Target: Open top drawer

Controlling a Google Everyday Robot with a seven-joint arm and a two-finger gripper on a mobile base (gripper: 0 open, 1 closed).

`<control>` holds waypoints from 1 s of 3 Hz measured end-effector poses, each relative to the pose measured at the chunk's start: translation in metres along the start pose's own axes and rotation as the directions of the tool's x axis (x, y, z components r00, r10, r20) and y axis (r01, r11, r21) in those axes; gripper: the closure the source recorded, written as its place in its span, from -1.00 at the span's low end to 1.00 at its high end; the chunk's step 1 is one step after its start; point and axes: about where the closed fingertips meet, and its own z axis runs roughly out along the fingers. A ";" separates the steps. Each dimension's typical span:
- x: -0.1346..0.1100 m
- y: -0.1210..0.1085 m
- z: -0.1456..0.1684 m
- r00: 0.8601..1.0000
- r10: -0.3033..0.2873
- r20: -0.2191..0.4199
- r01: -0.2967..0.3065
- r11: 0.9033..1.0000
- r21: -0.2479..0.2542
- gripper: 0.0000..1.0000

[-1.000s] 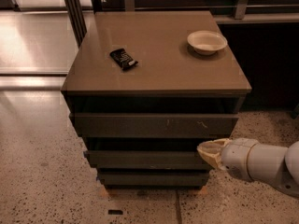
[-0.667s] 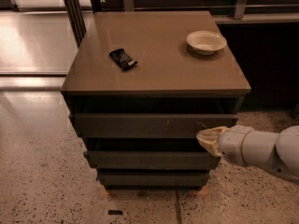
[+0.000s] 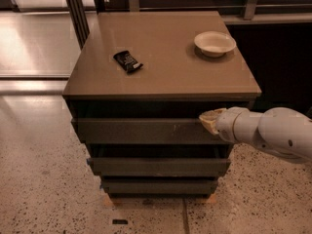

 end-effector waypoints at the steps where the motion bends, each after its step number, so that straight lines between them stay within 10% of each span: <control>1: -0.007 0.006 0.010 1.000 -0.012 -0.002 0.012 1.000 -0.017 1.00; 3: -0.004 -0.014 0.018 1.000 0.007 0.023 -0.008 0.998 0.057 1.00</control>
Offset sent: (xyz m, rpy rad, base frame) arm 0.0094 -0.0060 -0.0094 0.0062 -0.0226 -0.0533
